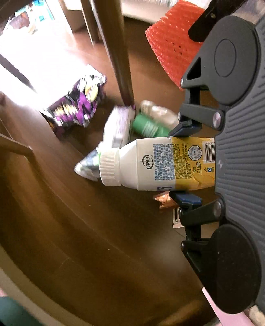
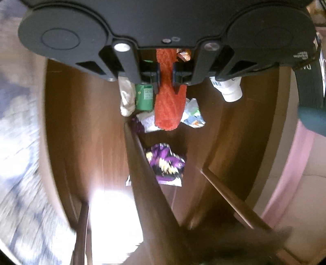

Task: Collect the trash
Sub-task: 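Lift milk bottle in left tool while right tool lifts foam net to wastebasket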

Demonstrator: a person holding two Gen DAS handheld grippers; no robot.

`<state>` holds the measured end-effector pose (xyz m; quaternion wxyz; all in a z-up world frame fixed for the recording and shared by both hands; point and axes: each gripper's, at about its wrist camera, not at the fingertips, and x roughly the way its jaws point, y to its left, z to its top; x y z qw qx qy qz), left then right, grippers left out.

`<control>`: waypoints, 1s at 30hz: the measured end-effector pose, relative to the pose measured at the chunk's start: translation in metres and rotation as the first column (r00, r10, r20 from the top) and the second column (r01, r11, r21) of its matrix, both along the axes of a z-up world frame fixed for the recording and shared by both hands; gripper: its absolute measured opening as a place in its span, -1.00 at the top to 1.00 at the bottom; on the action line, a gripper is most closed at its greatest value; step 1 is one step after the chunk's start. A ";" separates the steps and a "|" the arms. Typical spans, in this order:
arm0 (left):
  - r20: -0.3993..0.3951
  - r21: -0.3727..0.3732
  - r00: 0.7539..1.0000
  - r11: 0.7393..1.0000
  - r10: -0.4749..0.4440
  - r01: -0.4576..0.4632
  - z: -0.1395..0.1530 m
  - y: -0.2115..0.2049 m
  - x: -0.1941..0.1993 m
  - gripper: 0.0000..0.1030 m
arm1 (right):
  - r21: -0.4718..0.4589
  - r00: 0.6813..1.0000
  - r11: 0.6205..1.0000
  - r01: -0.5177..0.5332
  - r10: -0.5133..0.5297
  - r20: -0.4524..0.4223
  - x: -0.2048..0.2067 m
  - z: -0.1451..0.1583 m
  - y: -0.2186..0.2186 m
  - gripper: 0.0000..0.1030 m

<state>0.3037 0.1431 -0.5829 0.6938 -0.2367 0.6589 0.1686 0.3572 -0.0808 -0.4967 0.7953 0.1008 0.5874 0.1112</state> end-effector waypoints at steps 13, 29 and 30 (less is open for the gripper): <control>0.128 0.053 0.982 0.990 -0.139 0.133 0.218 -0.052 0.022 -0.05 | -0.065 0.991 0.998 -0.012 0.021 0.129 -0.008 0.206 -0.040 0.81; 0.340 0.113 0.899 0.961 -0.275 0.251 0.435 -0.079 0.042 -0.05 | -0.089 0.947 0.995 -0.034 0.061 0.317 -0.002 0.380 -0.070 0.81; 0.351 0.120 0.895 0.961 -0.277 0.250 0.445 -0.081 0.039 -0.05 | -0.089 0.942 0.995 -0.036 0.063 0.331 0.001 0.388 -0.071 0.81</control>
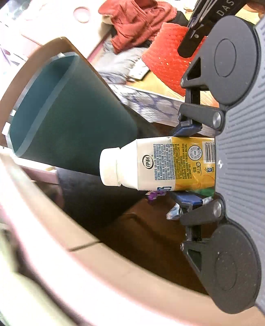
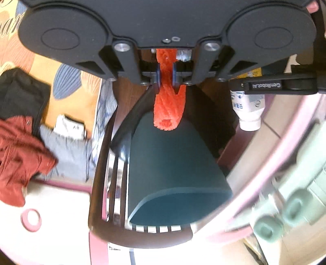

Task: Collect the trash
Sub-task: 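Lift milk bottle in left tool while right tool lifts foam net to wastebasket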

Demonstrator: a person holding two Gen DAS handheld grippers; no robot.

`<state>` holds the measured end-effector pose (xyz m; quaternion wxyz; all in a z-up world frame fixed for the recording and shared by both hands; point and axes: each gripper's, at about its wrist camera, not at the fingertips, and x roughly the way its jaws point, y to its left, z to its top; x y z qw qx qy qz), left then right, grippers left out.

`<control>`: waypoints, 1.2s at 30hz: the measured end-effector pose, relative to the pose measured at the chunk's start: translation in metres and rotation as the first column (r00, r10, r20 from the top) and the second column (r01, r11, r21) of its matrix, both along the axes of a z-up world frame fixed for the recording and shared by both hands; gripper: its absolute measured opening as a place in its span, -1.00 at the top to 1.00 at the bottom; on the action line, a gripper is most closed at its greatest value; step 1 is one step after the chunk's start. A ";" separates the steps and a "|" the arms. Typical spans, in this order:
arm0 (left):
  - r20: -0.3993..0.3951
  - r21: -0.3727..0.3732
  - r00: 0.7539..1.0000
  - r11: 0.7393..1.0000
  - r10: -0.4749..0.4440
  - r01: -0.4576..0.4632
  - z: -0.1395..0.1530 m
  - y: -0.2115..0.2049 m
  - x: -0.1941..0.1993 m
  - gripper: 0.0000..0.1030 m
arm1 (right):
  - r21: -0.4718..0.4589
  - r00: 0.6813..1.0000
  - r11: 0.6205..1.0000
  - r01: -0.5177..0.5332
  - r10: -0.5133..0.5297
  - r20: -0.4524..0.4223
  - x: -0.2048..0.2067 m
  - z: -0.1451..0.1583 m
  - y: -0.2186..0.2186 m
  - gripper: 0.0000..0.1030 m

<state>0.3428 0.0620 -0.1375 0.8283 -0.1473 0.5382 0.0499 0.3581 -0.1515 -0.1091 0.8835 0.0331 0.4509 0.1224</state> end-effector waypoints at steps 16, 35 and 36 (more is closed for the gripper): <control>0.196 0.072 0.978 0.996 -0.065 0.052 0.123 -0.014 0.069 -0.06 | -0.039 0.973 0.997 -0.063 0.070 0.220 0.072 0.092 0.006 0.81; 0.158 0.126 0.981 0.988 -0.108 0.089 0.099 -0.041 0.207 -0.06 | -0.116 0.972 0.983 -0.145 0.164 0.170 0.170 0.059 0.026 0.81; 0.150 0.130 0.983 0.987 -0.109 0.090 0.094 -0.042 0.211 -0.06 | -0.119 0.972 0.981 -0.155 0.173 0.160 0.173 0.056 0.027 0.81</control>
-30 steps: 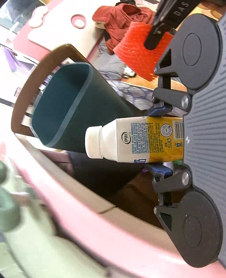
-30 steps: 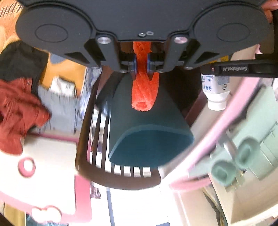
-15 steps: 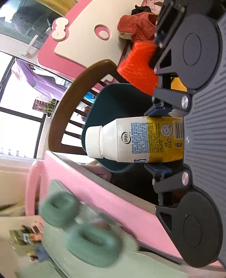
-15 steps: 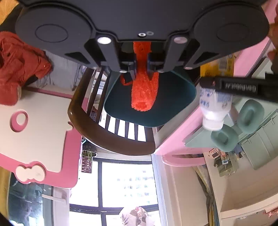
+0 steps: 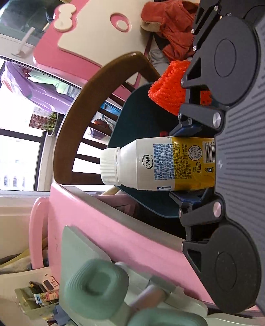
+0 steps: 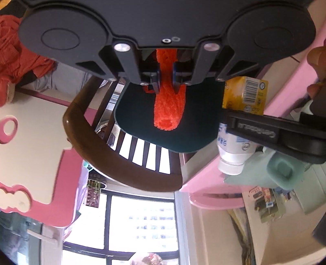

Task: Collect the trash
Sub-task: 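Lift milk bottle in left tool while right tool lifts foam net to wastebasket, then open both tools over the wastebasket to drop bottle and foam net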

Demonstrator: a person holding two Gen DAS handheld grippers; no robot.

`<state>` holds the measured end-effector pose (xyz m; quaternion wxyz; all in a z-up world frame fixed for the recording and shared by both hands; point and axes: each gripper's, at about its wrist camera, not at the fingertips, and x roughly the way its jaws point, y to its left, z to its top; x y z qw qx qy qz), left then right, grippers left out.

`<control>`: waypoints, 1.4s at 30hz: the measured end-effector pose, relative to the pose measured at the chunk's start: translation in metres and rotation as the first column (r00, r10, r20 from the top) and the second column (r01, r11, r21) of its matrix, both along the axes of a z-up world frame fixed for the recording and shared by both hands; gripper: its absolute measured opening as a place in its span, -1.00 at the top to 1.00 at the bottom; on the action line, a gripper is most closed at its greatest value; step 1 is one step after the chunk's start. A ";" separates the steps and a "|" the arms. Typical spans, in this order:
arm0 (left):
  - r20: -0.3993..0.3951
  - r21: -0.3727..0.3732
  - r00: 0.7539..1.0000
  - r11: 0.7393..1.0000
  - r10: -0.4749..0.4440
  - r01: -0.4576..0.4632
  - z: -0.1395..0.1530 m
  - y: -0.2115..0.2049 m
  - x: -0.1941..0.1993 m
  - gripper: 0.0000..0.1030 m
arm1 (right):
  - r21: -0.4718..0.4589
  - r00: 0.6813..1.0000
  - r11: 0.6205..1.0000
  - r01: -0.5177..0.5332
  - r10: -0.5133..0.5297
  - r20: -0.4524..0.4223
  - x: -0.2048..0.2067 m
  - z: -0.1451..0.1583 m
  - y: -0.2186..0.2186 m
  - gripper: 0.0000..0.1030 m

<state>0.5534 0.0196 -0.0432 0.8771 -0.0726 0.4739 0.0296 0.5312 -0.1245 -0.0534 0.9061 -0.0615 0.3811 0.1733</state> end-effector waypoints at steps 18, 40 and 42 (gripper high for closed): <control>-0.096 -0.016 0.995 1.000 -0.014 0.012 -0.049 -0.007 0.026 -0.03 | -0.036 0.993 0.997 -0.074 0.070 -0.098 0.014 -0.037 0.010 0.56; -0.012 -0.036 0.995 0.994 -0.102 0.101 -0.023 -0.003 -0.017 -0.19 | 0.021 0.997 0.998 -0.064 0.065 -0.040 -0.022 -0.010 -0.005 -0.33; 0.004 -0.036 0.994 0.993 -0.111 0.111 -0.017 -0.001 -0.026 -0.19 | 0.030 0.997 0.998 -0.062 0.063 -0.032 -0.028 -0.005 -0.006 -0.34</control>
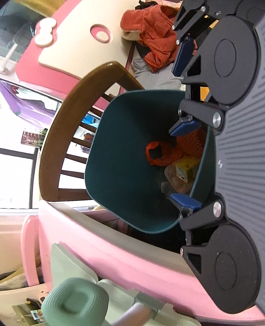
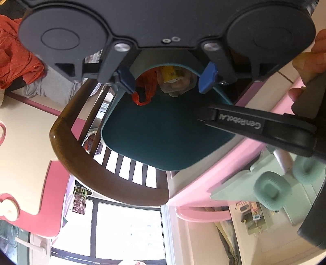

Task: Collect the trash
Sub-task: 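Open both tools over the wastebasket to drop bottle and foam net, then move both open tools back down toward the remaining floor trash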

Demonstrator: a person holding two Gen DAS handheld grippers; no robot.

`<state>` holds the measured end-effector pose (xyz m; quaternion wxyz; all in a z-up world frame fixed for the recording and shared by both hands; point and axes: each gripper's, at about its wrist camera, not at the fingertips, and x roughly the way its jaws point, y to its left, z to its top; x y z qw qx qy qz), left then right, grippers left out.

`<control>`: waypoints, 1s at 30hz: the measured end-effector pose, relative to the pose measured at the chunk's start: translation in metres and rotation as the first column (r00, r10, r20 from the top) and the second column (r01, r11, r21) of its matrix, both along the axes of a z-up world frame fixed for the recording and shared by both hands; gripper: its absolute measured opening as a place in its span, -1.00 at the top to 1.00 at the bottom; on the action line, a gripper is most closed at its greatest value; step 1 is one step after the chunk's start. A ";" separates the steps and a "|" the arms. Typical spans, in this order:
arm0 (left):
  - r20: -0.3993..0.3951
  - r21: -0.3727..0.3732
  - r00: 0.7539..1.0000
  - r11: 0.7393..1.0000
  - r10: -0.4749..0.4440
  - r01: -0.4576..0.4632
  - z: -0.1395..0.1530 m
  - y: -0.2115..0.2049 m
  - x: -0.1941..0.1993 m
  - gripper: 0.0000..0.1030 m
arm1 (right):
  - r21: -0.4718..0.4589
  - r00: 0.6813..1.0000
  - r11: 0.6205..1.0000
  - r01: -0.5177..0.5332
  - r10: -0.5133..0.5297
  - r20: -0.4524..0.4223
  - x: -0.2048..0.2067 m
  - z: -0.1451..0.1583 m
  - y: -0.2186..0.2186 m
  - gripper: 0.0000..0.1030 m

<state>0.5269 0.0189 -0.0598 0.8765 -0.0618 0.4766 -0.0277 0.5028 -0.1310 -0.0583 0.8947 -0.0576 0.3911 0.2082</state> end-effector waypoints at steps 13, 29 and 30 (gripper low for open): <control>0.093 0.015 0.995 0.999 -0.042 0.041 0.029 0.026 -0.076 -0.40 | 0.029 0.999 0.999 -0.018 0.017 0.046 -0.063 0.019 0.004 -0.61; 0.123 0.002 0.989 0.996 -0.084 0.084 -0.001 0.061 -0.170 -0.53 | 0.053 0.998 0.997 0.058 -0.059 0.014 -0.146 -0.021 0.011 -0.99; 0.120 -0.010 0.989 0.996 -0.081 0.083 -0.006 0.063 -0.175 -0.53 | 0.057 0.998 0.996 0.066 -0.067 0.008 -0.149 -0.026 0.011 -1.00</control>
